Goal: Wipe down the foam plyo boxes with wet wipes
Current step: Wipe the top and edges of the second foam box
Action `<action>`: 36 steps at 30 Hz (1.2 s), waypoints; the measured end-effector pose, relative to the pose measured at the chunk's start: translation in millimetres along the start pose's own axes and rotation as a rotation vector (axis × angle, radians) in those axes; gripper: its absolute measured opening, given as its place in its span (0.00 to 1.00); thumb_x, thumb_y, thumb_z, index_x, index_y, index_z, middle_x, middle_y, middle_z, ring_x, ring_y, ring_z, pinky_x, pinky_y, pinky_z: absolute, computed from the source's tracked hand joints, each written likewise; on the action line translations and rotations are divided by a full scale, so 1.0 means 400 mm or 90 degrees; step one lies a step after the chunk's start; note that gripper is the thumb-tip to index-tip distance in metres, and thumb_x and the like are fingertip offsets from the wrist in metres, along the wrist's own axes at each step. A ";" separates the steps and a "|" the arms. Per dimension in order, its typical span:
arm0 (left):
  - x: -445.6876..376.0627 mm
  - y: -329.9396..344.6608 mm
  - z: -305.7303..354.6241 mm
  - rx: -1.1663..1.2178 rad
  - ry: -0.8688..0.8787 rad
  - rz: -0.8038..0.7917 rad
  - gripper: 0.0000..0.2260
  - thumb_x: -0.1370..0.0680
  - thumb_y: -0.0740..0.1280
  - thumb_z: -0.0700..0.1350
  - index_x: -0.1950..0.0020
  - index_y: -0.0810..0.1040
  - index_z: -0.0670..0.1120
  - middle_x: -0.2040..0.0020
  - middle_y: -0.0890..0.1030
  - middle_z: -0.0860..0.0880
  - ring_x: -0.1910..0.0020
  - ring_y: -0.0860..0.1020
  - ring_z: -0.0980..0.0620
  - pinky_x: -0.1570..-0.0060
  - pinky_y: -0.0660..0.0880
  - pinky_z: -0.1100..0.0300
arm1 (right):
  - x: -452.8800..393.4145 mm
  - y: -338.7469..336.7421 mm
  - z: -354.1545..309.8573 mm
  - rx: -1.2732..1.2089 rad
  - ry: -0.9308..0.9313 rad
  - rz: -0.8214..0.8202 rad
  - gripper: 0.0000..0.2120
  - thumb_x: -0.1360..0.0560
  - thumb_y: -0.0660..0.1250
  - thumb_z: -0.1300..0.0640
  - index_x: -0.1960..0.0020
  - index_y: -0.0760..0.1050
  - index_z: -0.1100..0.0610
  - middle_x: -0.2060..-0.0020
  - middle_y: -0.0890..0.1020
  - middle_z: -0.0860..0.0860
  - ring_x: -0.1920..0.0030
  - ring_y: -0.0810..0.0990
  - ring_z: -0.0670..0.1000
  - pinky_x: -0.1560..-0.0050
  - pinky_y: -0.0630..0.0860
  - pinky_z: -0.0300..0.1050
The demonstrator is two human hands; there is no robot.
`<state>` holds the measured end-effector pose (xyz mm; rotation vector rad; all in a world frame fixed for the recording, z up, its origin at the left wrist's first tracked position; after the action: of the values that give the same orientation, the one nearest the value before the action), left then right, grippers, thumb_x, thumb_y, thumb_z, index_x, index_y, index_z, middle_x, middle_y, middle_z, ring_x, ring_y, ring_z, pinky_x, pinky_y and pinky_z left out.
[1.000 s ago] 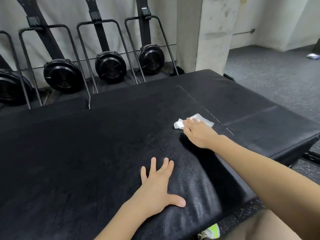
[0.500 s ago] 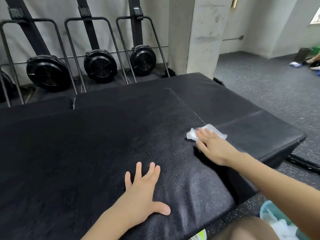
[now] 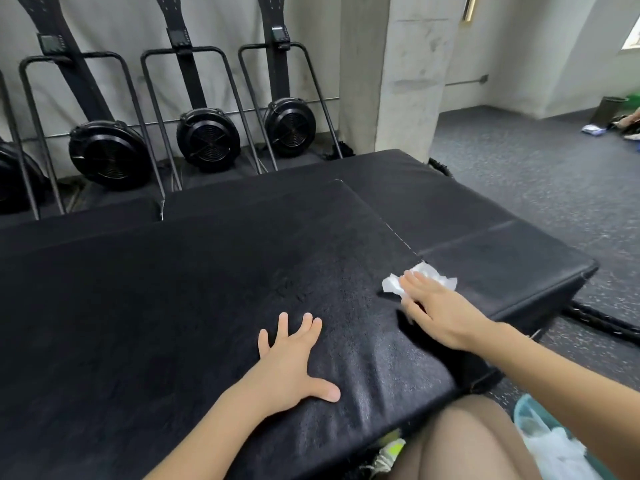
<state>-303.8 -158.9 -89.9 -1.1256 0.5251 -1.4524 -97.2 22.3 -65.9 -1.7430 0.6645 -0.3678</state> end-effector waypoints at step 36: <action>0.297 0.484 0.760 0.662 0.227 -0.098 0.11 0.20 0.68 0.37 0.40 0.83 0.46 0.49 0.86 0.45 0.53 0.84 0.53 0.53 0.83 0.53 | 1.078 -0.101 -0.112 -0.586 0.500 0.448 0.08 0.23 0.71 0.63 0.46 0.84 0.54 0.53 0.87 0.48 0.54 0.84 0.44 0.52 0.76 0.37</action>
<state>68.6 -230.8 -78.3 -0.0802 -0.1214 -1.7343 227.2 -267.9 -56.0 -2.0021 2.2048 -0.2433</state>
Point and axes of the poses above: each hand's wrist, its own x-axis away from the middle knuckle, its own y-axis out of the palm, z = x × y, the point moved 5 cm from there along -x, towards the middle knuckle
